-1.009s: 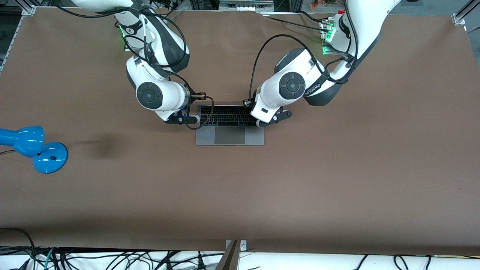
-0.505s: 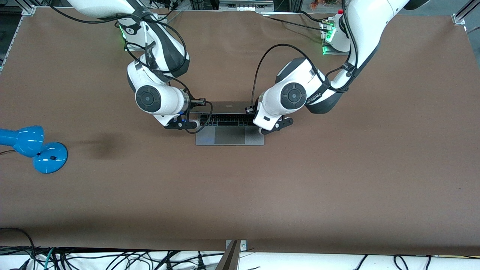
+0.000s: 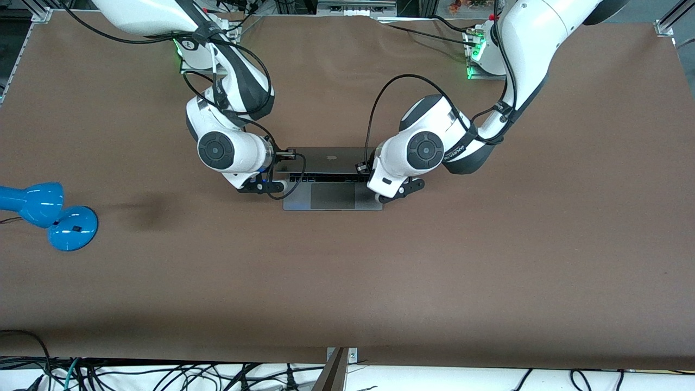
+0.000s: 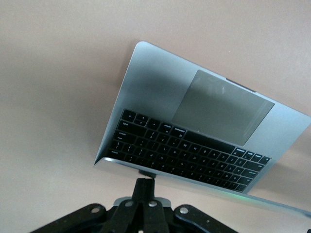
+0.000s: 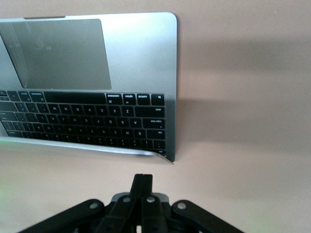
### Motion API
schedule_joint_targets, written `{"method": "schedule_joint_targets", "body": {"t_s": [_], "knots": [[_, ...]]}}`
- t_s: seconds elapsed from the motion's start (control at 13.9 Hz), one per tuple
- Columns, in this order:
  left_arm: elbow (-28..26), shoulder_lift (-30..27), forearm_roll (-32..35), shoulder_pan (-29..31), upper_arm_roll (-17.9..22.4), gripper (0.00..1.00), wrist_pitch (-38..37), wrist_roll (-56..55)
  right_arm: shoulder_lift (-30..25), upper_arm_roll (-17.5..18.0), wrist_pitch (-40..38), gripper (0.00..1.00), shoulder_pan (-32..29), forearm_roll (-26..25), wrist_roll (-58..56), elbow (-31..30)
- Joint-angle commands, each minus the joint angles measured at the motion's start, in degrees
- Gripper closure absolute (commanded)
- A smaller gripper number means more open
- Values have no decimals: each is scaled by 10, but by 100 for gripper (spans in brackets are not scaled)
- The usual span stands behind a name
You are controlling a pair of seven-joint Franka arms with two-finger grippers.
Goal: Close laptop with both arms from behind
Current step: 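Push the laptop screen down toward the keyboard with both grippers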
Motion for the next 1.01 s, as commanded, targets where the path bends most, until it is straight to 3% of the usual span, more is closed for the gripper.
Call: {"method": "schedule_joint_targets", "body": {"t_s": [0.0,0.94], "knots": [[20,20,20,-4,2,100,12,-3,10,1,16,100,-1,-8,-9,9],[58,71,52,-19,33,100,35,-1,60,-12,51,100,0,-25,-26,43]]}}
